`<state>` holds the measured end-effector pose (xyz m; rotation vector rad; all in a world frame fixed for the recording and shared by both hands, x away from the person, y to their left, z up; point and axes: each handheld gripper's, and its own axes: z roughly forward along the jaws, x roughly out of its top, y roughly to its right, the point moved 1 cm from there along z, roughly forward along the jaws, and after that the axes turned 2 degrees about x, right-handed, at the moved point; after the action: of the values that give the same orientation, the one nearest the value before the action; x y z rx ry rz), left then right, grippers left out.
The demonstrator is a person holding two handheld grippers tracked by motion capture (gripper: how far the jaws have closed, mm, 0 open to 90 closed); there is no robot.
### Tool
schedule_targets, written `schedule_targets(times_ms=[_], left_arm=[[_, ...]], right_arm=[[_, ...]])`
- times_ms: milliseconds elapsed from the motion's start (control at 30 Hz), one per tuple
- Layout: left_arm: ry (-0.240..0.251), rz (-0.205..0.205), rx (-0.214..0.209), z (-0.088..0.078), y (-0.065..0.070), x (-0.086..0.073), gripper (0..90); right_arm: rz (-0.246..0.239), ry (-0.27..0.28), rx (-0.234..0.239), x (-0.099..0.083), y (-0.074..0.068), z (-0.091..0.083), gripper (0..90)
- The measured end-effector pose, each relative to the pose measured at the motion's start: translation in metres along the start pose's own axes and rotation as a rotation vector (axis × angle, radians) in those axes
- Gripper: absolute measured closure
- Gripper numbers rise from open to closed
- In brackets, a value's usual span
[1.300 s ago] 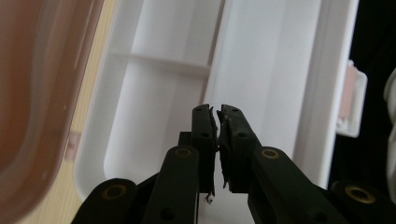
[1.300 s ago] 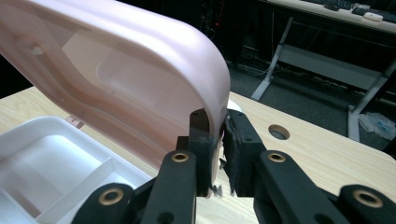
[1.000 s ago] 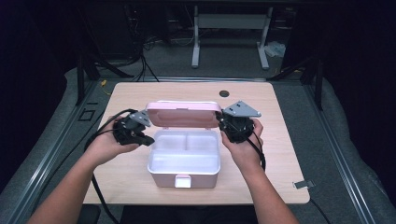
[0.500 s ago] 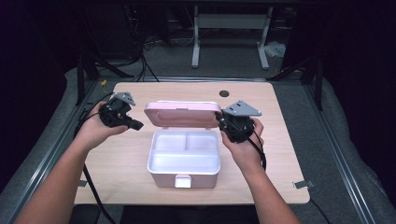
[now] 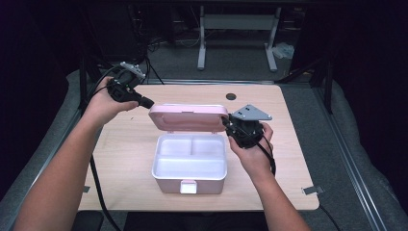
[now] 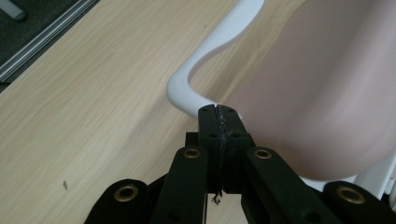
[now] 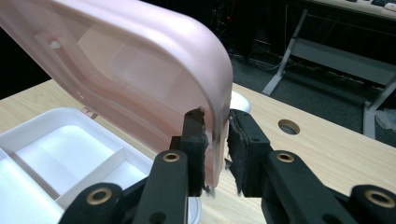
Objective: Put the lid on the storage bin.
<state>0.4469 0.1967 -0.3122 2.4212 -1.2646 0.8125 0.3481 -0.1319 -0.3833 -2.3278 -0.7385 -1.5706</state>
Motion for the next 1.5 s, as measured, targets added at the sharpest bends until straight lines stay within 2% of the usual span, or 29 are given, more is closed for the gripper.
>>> schedule_targets(times_ms=[100, 433, 700, 833, 1000, 1067, 1167, 1367, 1500], left_arm=[[0.009, 0.01, -0.021, 0.001, 0.004, 0.004, 86.8], [-0.002, 0.035, -0.035, 0.003, 0.013, 0.0, 89.0], [-0.009, 0.059, -0.048, 0.006, 0.02, -0.007, 88.5], [-0.012, 0.083, -0.065, 0.01, 0.031, -0.02, 87.6], [0.013, 0.098, -0.09, 0.014, 0.048, -0.04, 85.5], [0.011, 0.101, -0.126, 0.018, 0.055, -0.049, 83.7], [0.022, 0.11, -0.15, 0.025, 0.066, -0.06, 83.1], [0.016, 0.14, -0.154, 0.039, 0.083, -0.074, 81.2], [-0.001, 0.153, -0.135, 0.048, 0.089, -0.08, 79.8]], right_arm=[[0.006, -0.001, 0.007, -0.002, 0.0, -0.002, 73.6], [0.025, -0.002, 0.02, -0.014, 0.004, -0.014, 72.1], [0.065, -0.004, 0.002, -0.031, 0.01, -0.027, 72.1], [0.098, -0.012, -0.006, -0.037, 0.017, -0.029, 72.2], [0.101, -0.017, -0.01, -0.041, 0.02, -0.027, 72.1], [0.103, -0.02, -0.009, -0.042, 0.02, -0.026, 71.9], [0.104, -0.024, -0.01, -0.044, 0.019, -0.024, 71.9], [0.107, -0.034, -0.003, -0.048, 0.019, -0.023, 71.7], [0.104, -0.033, 0.002, -0.05, 0.019, -0.023, 71.5]])
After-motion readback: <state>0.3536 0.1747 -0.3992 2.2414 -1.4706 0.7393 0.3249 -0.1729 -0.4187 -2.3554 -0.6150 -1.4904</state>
